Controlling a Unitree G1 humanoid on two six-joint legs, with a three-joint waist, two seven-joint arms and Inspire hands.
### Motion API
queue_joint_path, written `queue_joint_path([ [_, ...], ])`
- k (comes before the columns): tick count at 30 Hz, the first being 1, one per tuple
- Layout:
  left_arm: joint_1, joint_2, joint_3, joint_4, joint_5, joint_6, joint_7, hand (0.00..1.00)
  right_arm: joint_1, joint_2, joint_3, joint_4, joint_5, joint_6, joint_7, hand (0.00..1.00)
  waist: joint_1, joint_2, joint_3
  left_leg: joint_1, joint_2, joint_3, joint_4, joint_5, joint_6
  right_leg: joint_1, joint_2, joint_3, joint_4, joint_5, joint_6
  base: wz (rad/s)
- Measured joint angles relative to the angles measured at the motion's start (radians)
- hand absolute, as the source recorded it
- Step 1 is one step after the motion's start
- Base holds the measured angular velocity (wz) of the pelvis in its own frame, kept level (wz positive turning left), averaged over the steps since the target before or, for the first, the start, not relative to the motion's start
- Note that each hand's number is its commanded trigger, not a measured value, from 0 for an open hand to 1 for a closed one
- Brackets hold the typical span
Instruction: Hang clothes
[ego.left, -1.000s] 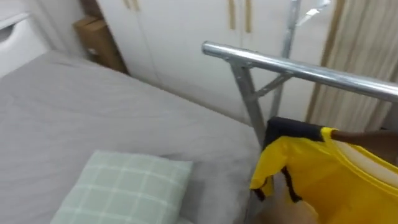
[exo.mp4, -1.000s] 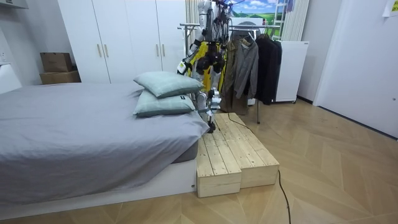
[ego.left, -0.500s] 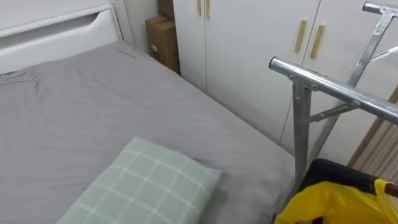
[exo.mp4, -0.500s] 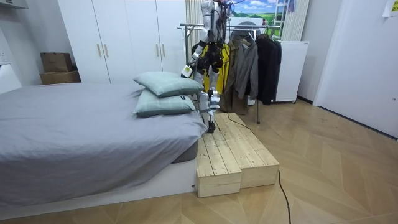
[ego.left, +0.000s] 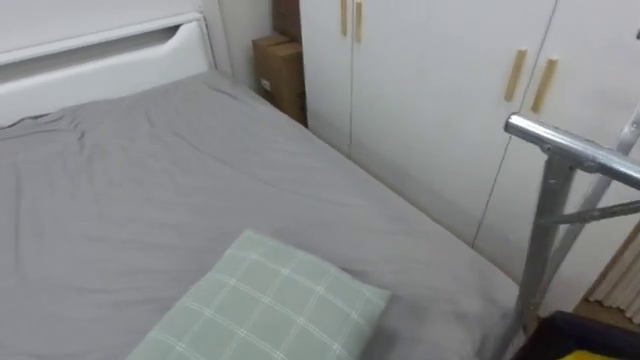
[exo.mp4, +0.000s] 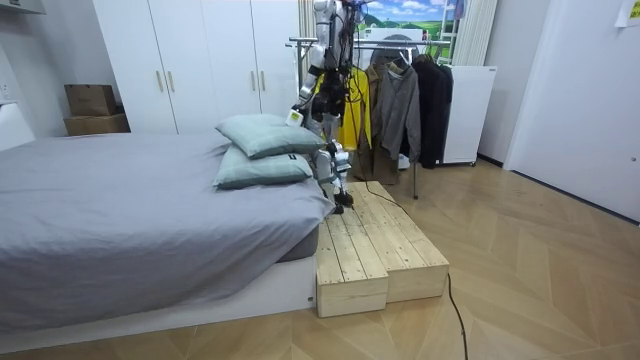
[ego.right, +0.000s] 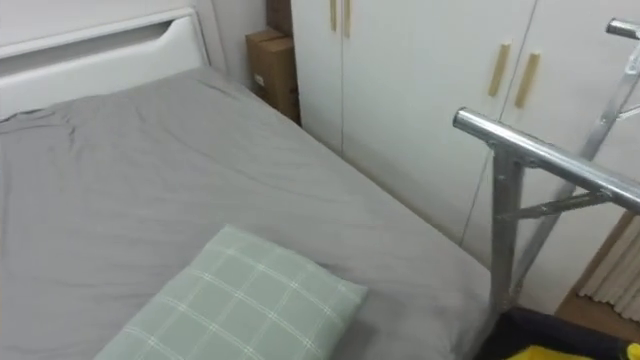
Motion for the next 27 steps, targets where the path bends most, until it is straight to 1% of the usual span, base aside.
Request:
queue_joint_path([
  [1, 0.000, 0.000, -0.002, 0.000, 0.000, 0.000, -0.007, 0.00, 0.012, 0.000, -0.015, -0.006, -0.001, -0.001, -0.001, 0.00, 0.000, 0.002, 0.0005, 0.002, -0.006, -0.052, -0.001, 0.001, 0.006, -0.023, 0.005, 0.068, 0.061, 0.024, -0.004, 1.16],
  [2, 0.001, 0.000, -0.005, -0.001, -0.001, 0.000, -0.009, 0.00, 0.018, 0.000, -0.017, -0.011, -0.001, -0.001, -0.002, 0.00, 0.001, 0.007, 0.0024, 0.006, -0.006, -0.085, -0.005, 0.000, 0.012, -0.048, 0.016, 0.121, 0.088, 0.036, -0.015, 1.08],
  [3, 0.002, 0.000, -0.010, -0.001, -0.003, 0.000, -0.010, 0.00, 0.035, 0.003, -0.024, -0.031, 0.007, -0.002, -0.003, 0.00, 0.001, 0.020, -0.0021, 0.012, 0.003, -0.133, -0.010, 0.004, 0.010, -0.078, 0.059, 0.238, 0.085, 0.023, -0.033, 1.10],
  [4, 0.002, 0.001, -0.011, 0.000, -0.003, 0.000, -0.010, 0.00, 0.052, 0.008, -0.024, -0.051, 0.018, -0.004, -0.009, 0.00, -0.005, 0.025, -0.0043, 0.006, 0.013, -0.180, -0.017, 0.013, 0.003, -0.101, 0.101, 0.315, 0.015, 0.003, -0.034, 1.08],
  [5, 0.002, 0.002, -0.009, 0.000, -0.003, -0.001, -0.010, 0.00, 0.057, 0.010, -0.024, -0.053, 0.019, -0.005, -0.016, 0.00, -0.005, 0.024, -0.0031, 0.005, 0.016, -0.200, -0.022, 0.017, -0.001, -0.112, 0.117, 0.348, -0.033, 0.003, -0.036, 1.01],
  [6, 0.002, 0.007, -0.009, 0.000, -0.015, -0.001, -0.010, 0.00, 0.063, 0.014, -0.021, -0.053, 0.017, -0.003, -0.035, 0.00, 0.002, 0.017, 0.0012, 0.007, 0.019, -0.229, -0.026, 0.025, -0.010, -0.132, 0.134, 0.410, -0.150, 0.022, -0.030, 0.75],
  [7, 0.001, 0.014, -0.009, -0.001, -0.023, -0.002, -0.010, 0.00, 0.062, 0.021, -0.021, -0.053, 0.018, -0.003, -0.054, 0.00, 0.010, -0.002, 0.0047, 0.005, 0.009, -0.241, -0.026, 0.023, -0.016, -0.145, 0.137, 0.474, -0.270, 0.089, -0.008, 0.75],
  [8, 0.001, 0.019, -0.009, -0.001, -0.022, -0.001, -0.010, 0.00, 0.062, 0.025, -0.022, -0.051, 0.019, -0.007, -0.060, 0.00, 0.005, -0.011, 0.0058, 0.005, 0.001, -0.259, -0.020, 0.018, -0.020, -0.148, 0.129, 0.492, -0.278, 0.143, 0.012, 0.68],
  [9, 0.007, 0.017, -0.009, 0.002, -0.022, 0.002, -0.010, 0.00, 0.074, 0.026, -0.027, -0.047, 0.017, -0.015, -0.069, 0.00, 0.015, -0.014, 0.0011, 0.009, -0.004, -0.276, -0.014, 0.008, -0.034, -0.139, 0.129, 0.478, -0.287, 0.155, -0.001, 0.56],
  [10, 0.012, 0.013, -0.009, 0.004, -0.024, 0.002, -0.010, 0.00, 0.070, 0.029, -0.034, -0.047, 0.018, -0.023, -0.071, 0.00, 0.028, -0.002, -0.0012, 0.011, 0.009, -0.281, -0.021, 0.009, -0.043, -0.118, 0.141, 0.459, -0.309, 0.155, -0.016, 0.46],
  [11, 0.013, 0.012, -0.009, 0.006, -0.029, 0.003, -0.010, 0.00, 0.069, 0.031, -0.034, -0.047, 0.018, -0.030, -0.069, 0.00, 0.031, 0.003, 0.0005, 0.015, 0.015, -0.281, -0.031, 0.011, -0.047, -0.110, 0.146, 0.449, -0.318, 0.156, -0.021, 0.38],
  [12, 0.017, 0.011, -0.008, 0.007, -0.047, 0.007, -0.010, 0.00, 0.064, 0.033, -0.033, -0.047, 0.015, -0.036, -0.066, 0.00, 0.038, 0.007, 0.0019, 0.027, 0.025, -0.282, -0.051, 0.020, -0.062, -0.101, 0.152, 0.435, -0.325, 0.158, -0.040, 0.37],
  [13, 0.025, 0.012, -0.008, 0.005, -0.060, 0.007, -0.010, 0.00, 0.055, 0.032, -0.032, -0.048, 0.013, -0.036, -0.066, 0.00, 0.045, 0.012, 0.0036, 0.027, 0.032, -0.282, -0.057, 0.025, -0.070, -0.100, 0.156, 0.424, -0.323, 0.155, -0.051, 0.30],
  [15, 0.031, 0.012, 0.000, -0.001, -0.060, 0.007, -0.010, 0.00, 0.045, 0.032, -0.028, -0.049, 0.011, -0.037, -0.064, 0.00, 0.059, 0.011, 0.0036, 0.022, 0.040, -0.283, -0.057, 0.030, -0.077, -0.100, 0.161, 0.410, -0.325, 0.146, -0.061, 0.21],
  [17, 0.031, 0.012, 0.000, -0.004, -0.059, 0.007, -0.010, 0.00, 0.043, 0.029, -0.017, -0.049, 0.012, -0.042, -0.062, 0.00, 0.062, 0.007, 0.0035, 0.021, 0.044, -0.282, -0.059, 0.032, -0.080, -0.092, 0.161, 0.387, -0.327, 0.136, -0.065, 0.32],
  [18, 0.031, 0.012, 0.001, -0.004, -0.058, 0.007, -0.010, 0.00, 0.044, 0.027, -0.006, -0.049, 0.013, -0.043, -0.058, 0.00, 0.063, 0.005, 0.0025, 0.023, 0.045, -0.281, -0.062, 0.033, -0.083, -0.082, 0.162, 0.376, -0.335, 0.131, -0.066, 0.34],
  [19, 0.031, 0.012, 0.001, -0.006, -0.058, 0.007, -0.009, 0.00, 0.042, 0.028, 0.002, -0.049, 0.013, -0.045, -0.056, 0.00, 0.064, 0.003, 0.0032, 0.023, 0.046, -0.277, -0.065, 0.035, -0.085, -0.074, 0.162, 0.364, -0.342, 0.130, -0.066, 0.33],
  [21, 0.035, 0.012, 0.000, -0.014, -0.058, 0.007, -0.008, 0.00, 0.042, 0.031, 0.010, -0.048, 0.013, -0.049, -0.053, 0.00, 0.067, -0.001, 0.0024, 0.022, 0.046, -0.277, -0.070, 0.035, -0.085, -0.067, 0.162, 0.350, -0.348, 0.126, -0.064, 0.23],
  [22, 0.042, 0.012, -0.001, -0.028, -0.058, 0.006, -0.008, 0.00, 0.041, 0.032, 0.020, -0.049, 0.012, -0.054, -0.046, 0.00, 0.067, -0.005, 0.0022, 0.021, 0.046, -0.277, -0.070, 0.035, -0.085, -0.064, 0.163, 0.348, -0.352, 0.126, -0.064, 0.13],
  [27, 0.043, 0.014, -0.003, -0.031, -0.057, 0.006, -0.006, 0.00, 0.041, 0.033, 0.039, -0.048, 0.013, -0.055, -0.009, 0.00, 0.067, -0.016, 0.0045, 0.021, 0.043, -0.277, -0.071, 0.035, -0.085, -0.055, 0.162, 0.337, -0.354, 0.124, -0.059, 0.08],
])
